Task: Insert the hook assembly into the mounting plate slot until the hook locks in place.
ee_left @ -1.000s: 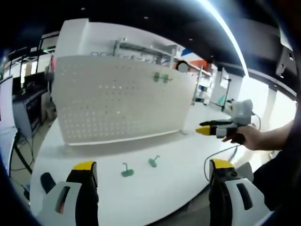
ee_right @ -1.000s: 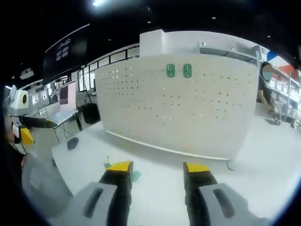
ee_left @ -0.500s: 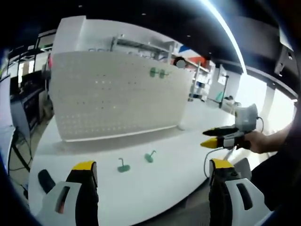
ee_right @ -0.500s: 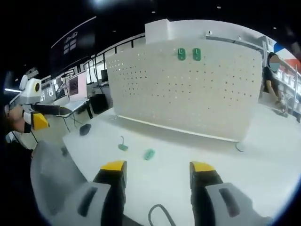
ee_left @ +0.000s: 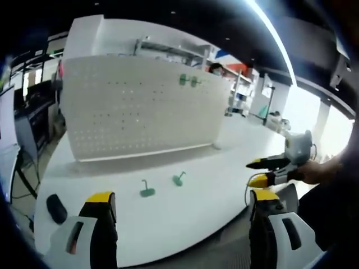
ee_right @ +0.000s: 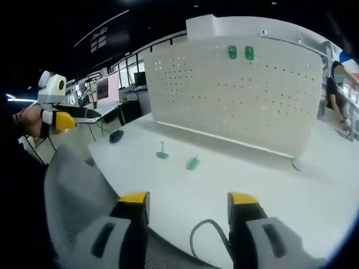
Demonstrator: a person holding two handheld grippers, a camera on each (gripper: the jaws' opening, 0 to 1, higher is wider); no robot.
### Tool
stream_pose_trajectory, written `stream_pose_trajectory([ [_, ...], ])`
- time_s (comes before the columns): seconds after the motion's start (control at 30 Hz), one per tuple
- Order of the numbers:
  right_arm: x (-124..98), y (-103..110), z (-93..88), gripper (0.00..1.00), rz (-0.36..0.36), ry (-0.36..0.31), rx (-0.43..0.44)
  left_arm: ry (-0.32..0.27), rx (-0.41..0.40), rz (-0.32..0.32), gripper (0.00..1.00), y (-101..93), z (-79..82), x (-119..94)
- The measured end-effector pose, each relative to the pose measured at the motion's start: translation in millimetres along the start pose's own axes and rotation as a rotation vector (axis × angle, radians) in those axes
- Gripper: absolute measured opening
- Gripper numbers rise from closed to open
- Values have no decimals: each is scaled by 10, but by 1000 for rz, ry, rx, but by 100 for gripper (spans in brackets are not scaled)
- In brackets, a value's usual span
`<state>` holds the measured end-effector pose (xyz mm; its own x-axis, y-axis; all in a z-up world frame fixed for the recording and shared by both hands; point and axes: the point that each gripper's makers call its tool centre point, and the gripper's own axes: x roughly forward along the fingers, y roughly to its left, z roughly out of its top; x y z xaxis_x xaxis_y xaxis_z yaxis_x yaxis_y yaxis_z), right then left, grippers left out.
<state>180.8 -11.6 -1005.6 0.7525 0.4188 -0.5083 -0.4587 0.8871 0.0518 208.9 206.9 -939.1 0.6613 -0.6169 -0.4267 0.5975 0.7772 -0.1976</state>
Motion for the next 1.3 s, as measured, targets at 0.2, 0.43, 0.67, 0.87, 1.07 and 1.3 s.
stream_pose_trajectory([
  [0.2, 5, 33, -76, 52, 49, 47, -50, -6, -7, 12, 100, 25, 10, -7],
  [0.43, 107, 30, 12, 48, 107, 68, -166, -12, -7, 26, 100, 40, -27, -60],
  [0.67, 468, 1, 119, 46, 162, 78, -295, 11, -18, 35, 100, 103, -129, -99],
  [0.87, 780, -23, 146, 43, 210, 108, -344, 36, -7, 25, 100, 84, -169, -76],
  [1.07, 1094, -117, 86, 40, 258, 189, -412, 27, -21, 27, 100, 96, -131, -57],
  [1.3, 1442, -130, 158, 35, 305, 216, -489, 30, -44, 40, 100, 179, -161, -23],
])
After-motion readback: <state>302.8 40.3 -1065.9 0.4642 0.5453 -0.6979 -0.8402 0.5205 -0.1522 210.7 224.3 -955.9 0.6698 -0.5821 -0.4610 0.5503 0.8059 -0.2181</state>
